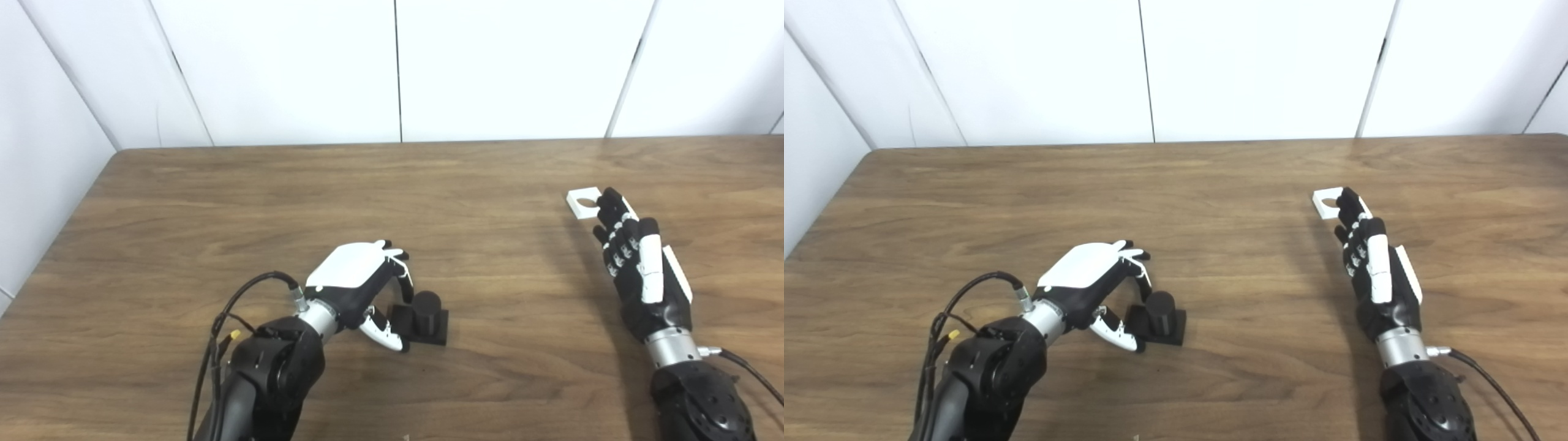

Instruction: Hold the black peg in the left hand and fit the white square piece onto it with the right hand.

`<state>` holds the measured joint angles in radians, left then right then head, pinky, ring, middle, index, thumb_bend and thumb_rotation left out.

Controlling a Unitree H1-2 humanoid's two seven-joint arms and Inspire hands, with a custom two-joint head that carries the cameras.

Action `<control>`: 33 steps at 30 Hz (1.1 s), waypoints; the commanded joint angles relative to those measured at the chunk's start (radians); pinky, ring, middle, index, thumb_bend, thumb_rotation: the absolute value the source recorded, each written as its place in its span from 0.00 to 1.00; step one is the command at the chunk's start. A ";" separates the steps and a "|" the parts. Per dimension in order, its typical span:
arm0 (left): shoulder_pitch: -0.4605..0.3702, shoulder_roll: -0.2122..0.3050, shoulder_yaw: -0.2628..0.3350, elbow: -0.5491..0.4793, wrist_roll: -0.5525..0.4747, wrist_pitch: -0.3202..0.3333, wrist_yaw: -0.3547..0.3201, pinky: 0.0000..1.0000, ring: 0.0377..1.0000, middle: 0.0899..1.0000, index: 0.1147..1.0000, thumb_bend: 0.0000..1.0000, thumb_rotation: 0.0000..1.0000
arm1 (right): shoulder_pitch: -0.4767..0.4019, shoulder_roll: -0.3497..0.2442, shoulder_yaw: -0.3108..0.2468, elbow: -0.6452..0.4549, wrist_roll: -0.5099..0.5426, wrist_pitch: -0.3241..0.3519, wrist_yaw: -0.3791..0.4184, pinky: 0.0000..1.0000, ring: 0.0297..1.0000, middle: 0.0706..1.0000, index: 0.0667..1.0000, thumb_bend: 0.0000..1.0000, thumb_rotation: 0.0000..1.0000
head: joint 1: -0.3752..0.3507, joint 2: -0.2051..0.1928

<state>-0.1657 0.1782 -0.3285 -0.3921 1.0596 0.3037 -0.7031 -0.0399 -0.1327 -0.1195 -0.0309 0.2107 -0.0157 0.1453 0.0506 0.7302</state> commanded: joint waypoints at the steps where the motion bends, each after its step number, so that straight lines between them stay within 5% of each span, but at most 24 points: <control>1: -0.021 0.005 0.008 -0.012 0.005 0.005 0.022 1.00 1.00 0.91 0.42 0.52 0.06 | 0.093 0.046 0.015 0.062 0.023 0.003 0.003 1.00 1.00 0.96 0.94 0.66 1.00 | 0.001 0.004; 11: -0.030 0.009 0.002 -0.021 0.011 0.026 -0.028 1.00 1.00 0.91 0.42 0.52 0.05 | 0.097 0.045 0.015 0.049 0.019 0.011 0.000 1.00 1.00 0.96 0.95 0.67 0.99 | 0.003 0.008; 33: -0.021 -0.006 0.000 -0.039 0.014 0.051 -0.028 1.00 1.00 0.89 0.41 0.52 0.05 | 0.100 0.040 0.014 0.037 0.027 0.017 0.008 1.00 1.00 0.97 0.96 0.66 1.00 | 0.003 0.016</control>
<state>-0.1732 0.1724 -0.3287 -0.3991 1.0578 0.3468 -0.7382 -0.0276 -0.1273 -0.1181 -0.0504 0.2148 -0.0051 0.1463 0.0537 0.7455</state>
